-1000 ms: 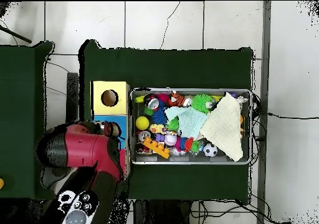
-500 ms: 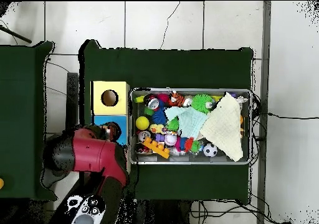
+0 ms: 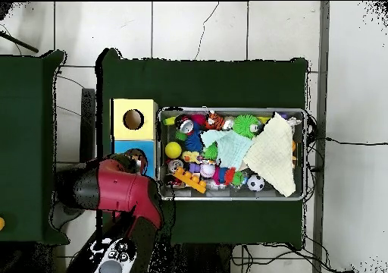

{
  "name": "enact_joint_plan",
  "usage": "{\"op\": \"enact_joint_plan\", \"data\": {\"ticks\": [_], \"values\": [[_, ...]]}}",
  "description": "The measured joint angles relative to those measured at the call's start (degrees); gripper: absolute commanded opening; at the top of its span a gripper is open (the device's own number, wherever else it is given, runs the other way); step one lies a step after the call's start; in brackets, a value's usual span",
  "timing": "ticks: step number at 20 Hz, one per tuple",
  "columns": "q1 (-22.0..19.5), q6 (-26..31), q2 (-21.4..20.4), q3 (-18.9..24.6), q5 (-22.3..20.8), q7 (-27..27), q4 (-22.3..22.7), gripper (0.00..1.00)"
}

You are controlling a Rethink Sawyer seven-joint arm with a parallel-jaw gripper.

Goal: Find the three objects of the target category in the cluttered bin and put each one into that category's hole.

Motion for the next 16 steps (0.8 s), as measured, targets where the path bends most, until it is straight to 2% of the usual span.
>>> {"op": "enact_joint_plan", "data": {"ticks": [16], "values": [[-0.23, -4.14, 1.89, 0.31, 0.66, 0.00, 0.34, 0.00]]}}
